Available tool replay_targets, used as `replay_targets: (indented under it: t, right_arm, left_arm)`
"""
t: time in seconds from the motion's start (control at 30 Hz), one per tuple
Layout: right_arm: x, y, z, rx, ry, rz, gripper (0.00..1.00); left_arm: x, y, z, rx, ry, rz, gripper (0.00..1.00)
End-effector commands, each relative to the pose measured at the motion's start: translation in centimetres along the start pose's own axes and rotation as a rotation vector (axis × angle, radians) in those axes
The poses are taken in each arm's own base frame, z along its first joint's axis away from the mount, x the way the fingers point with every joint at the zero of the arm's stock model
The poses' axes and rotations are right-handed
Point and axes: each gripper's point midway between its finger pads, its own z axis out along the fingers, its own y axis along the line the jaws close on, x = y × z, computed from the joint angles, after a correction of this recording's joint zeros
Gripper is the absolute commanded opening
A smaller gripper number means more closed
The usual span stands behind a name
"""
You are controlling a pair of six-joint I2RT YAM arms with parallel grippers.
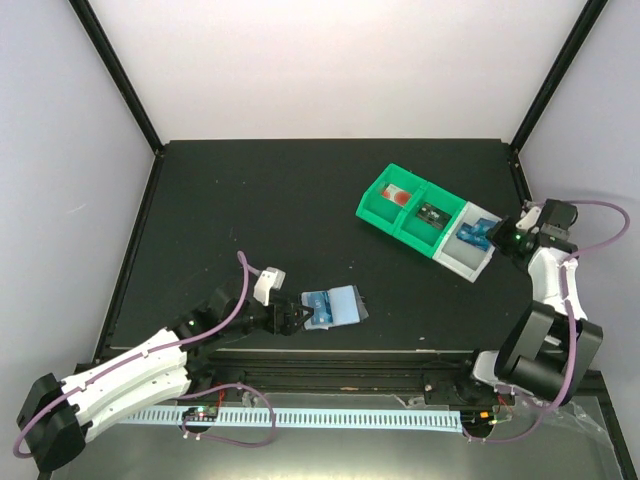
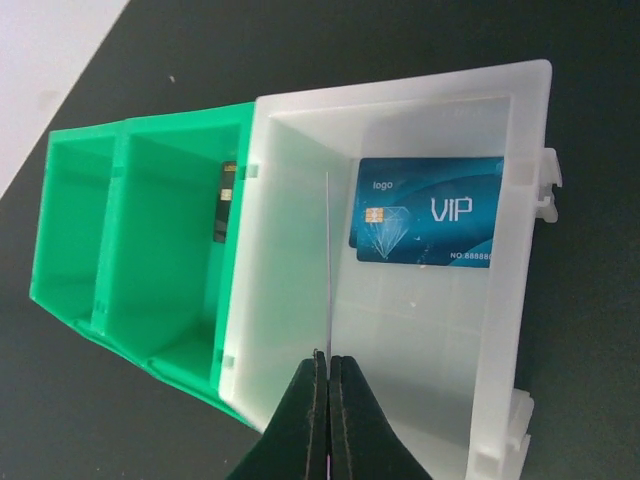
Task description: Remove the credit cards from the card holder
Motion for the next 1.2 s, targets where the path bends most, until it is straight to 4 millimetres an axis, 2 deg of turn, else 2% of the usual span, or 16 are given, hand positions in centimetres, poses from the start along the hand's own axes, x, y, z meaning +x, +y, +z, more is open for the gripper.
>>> replay_targets:
  t: [0.0,0.33,0.63,1.17]
  right_arm:
    - [-1.7,-0.3,0.8,0.006,-0.016,-0.015,0.02]
    - [-2.2,-0.8,3.3,-0.018,0.032,0.039,0.04]
    - [-2.6,-1.5,5.2,-0.021,0.071,0.065,0.05]
    - [-2.7,-3.3,8.0,0.067,0.114,0.09,0.11]
  left_arm:
    - [-1.6,-1.5,-0.6,0.033,-0.032,-0.013,0.99]
    - [-2.3,-1.6,-0.3,0.02,-0.041,-0.01,0.99]
    - [-2.1,-1.5,0.3,0.013,-0.011,-0.015,0.99]
    - [-2.1,-1.2,0.8,-0.012,0.01,-0.007,0.99]
